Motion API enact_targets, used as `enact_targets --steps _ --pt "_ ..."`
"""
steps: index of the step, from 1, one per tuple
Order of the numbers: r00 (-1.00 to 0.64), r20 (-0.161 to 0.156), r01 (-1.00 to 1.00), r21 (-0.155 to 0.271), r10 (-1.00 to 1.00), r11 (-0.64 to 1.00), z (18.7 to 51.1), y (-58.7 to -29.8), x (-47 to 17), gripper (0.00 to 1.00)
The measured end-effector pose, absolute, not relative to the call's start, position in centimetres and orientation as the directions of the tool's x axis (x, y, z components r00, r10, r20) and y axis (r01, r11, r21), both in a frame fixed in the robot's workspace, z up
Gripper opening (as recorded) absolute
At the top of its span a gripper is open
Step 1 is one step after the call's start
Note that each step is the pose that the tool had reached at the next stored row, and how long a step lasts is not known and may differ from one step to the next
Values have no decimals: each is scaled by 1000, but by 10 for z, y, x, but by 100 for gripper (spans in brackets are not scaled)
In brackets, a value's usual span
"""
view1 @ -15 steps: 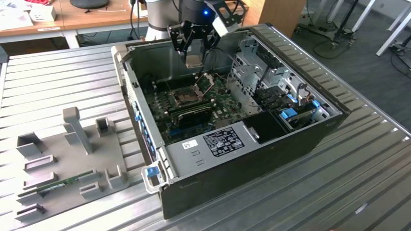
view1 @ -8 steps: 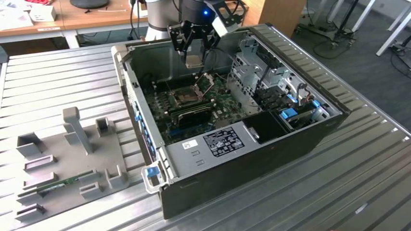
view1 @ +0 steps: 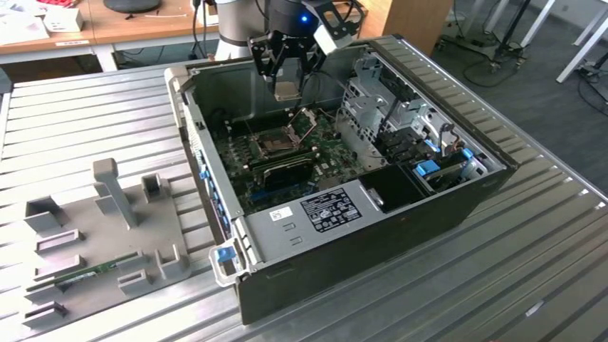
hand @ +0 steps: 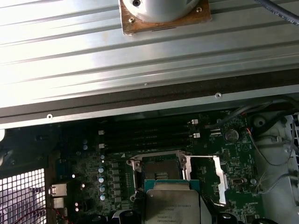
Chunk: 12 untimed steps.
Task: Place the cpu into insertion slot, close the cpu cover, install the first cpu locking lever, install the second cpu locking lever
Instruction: 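Place the cpu into insertion slot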
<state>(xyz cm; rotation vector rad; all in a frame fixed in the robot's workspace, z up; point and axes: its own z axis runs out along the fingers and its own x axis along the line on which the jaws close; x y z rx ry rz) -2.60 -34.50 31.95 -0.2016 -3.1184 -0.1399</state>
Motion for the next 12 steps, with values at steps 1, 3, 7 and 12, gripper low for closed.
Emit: enact_targets --steps 1,3,7,12 --pt "-992 19 130 88 129 988 319 -345 -26 54" --pt "-991 19 133 88 132 987 319 -345 -26 54" --pt "-990 19 139 88 138 986 319 -345 -26 54" --pt "-990 19 139 88 138 986 319 -345 -26 54"
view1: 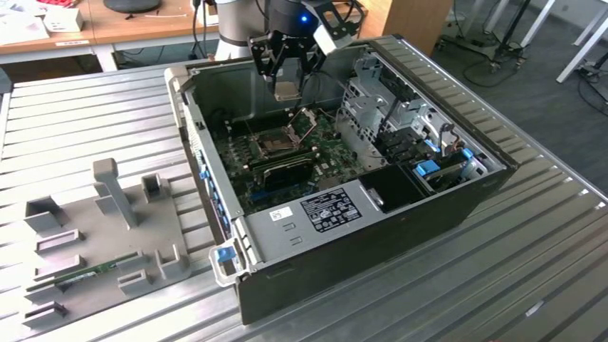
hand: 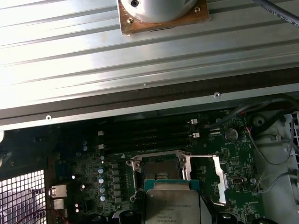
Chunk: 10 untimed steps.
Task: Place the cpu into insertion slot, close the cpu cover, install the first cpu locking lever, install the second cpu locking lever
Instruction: 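Place the cpu into insertion slot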
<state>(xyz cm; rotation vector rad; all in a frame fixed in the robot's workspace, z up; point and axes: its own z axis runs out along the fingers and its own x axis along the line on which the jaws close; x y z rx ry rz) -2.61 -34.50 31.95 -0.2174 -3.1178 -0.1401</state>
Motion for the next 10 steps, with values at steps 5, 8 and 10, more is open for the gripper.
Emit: enact_targets --steps 5,8,10 --pt "-990 19 143 88 141 986 319 -345 -26 54" --pt "-989 19 150 88 149 985 319 -345 -26 54" --pt "-989 19 151 88 150 985 319 -345 -26 54"
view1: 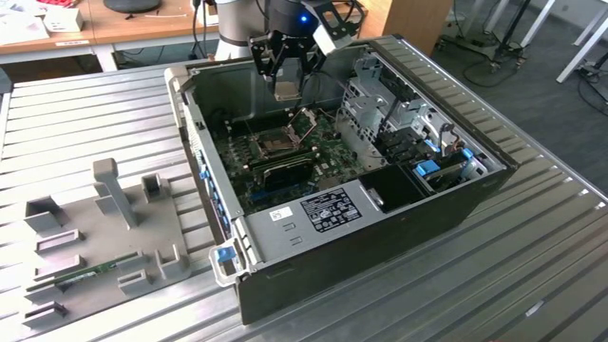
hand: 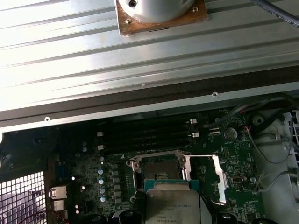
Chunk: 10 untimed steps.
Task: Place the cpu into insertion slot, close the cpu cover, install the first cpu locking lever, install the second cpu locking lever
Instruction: 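Place the cpu into insertion slot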
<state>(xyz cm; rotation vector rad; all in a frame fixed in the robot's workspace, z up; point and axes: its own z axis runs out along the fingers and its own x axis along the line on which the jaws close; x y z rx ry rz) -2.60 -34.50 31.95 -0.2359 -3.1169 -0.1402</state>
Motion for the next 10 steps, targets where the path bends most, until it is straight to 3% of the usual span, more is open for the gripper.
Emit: enact_targets --steps 10 --pt "-988 19 156 88 155 984 319 -345 -26 54"
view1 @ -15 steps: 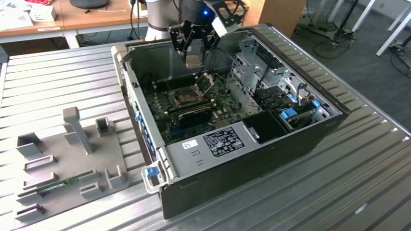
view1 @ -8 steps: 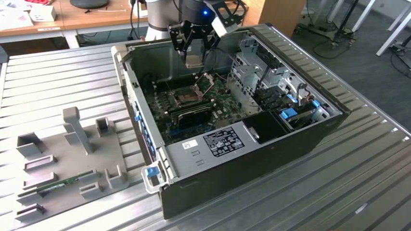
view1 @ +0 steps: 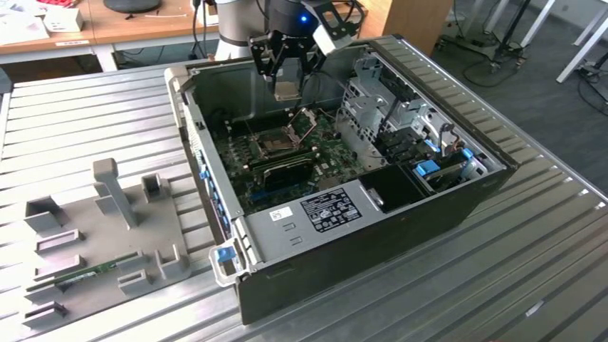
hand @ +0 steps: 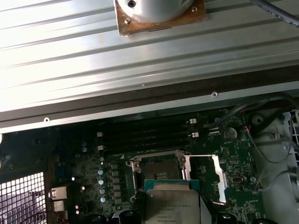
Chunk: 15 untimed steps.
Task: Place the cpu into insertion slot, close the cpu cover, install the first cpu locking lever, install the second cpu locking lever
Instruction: 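Place the cpu into insertion slot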
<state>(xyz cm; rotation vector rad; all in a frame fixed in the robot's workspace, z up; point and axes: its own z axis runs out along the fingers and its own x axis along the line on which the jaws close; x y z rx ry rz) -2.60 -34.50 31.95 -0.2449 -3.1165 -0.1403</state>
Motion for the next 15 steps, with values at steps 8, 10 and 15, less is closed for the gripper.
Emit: enact_targets --steps 8,10,15 --pt "-986 19 169 88 168 982 319 -345 -26 54" --pt "-986 19 169 88 168 982 319 -345 -26 54" --pt "-984 19 178 88 177 980 319 -345 -26 54"
